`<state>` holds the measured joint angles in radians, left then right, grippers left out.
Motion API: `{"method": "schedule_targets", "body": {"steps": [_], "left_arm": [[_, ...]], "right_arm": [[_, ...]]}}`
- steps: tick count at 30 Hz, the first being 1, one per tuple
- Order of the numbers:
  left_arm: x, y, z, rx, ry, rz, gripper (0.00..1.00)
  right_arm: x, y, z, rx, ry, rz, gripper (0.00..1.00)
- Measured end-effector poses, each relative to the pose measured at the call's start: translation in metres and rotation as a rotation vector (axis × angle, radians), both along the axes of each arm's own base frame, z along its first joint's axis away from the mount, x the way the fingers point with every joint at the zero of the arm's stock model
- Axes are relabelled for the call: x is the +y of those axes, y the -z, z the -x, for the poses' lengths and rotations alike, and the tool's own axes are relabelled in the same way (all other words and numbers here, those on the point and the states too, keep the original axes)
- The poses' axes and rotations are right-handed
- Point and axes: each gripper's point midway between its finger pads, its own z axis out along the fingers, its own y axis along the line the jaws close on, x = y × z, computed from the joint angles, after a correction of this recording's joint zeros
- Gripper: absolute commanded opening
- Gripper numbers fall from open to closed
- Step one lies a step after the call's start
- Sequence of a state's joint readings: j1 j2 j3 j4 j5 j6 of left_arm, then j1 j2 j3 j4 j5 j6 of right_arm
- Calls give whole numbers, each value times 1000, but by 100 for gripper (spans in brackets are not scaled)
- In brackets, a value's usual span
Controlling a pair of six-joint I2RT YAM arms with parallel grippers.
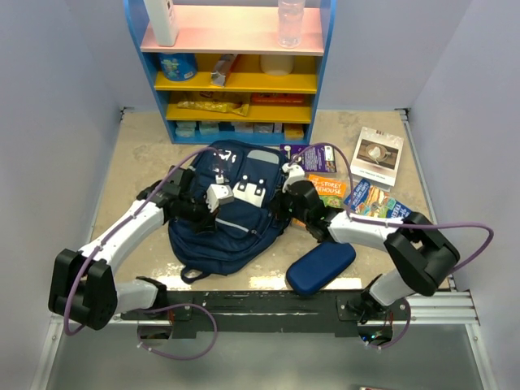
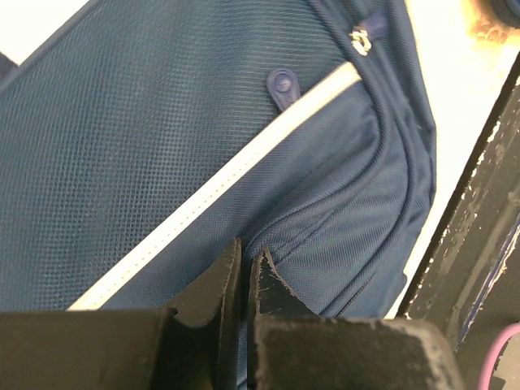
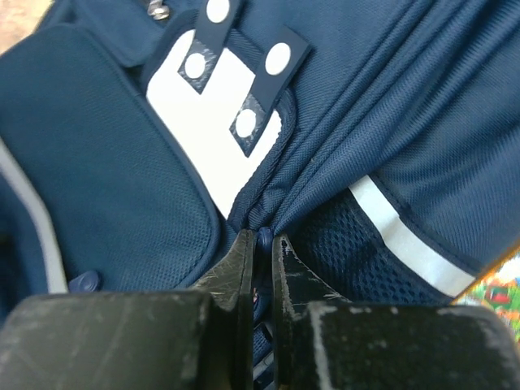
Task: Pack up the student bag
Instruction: Unzip the student bag at the center of the board.
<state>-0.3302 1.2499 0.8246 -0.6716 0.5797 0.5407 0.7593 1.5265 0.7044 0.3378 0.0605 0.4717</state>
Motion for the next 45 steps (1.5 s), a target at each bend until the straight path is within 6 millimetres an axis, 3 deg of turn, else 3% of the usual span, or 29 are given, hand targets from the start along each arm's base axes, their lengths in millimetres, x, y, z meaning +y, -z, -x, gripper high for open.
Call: {"method": "schedule_targets", "body": {"steps": [4,7,8,12,19,26,34,39,45], "left_arm": [[2,5,2,13,-31,-6,0],[2,5,-1,8,-45,-3,0],[2,5,-2,6,-49,-3,0],[3,4,-10,-24,-64,-7,0],[4,5,-12,-31,-70,-14,0],[5,7,-11,-30,-69,-15,0],[6,7,-12,-34,-69,-17,0],[6,7,-12,-39,-65,-19,0],[6,7,-13,-39,-65,-18,0]], "right_arm": [[-5,-4,15,-4,-11,-22,11],[-9,-4,22,-1,-14,-26,28],[-9,-3,24,1,-17,-25,29],[-4,-1,30,11,-52,-27,31],[-3,2,31,15,-57,-21,24],[-2,2,33,7,-67,-12,32],[3,4,28,-6,-86,29,26],[3,1,24,-27,-82,63,11],[1,-1,22,-44,-80,92,9]]}}
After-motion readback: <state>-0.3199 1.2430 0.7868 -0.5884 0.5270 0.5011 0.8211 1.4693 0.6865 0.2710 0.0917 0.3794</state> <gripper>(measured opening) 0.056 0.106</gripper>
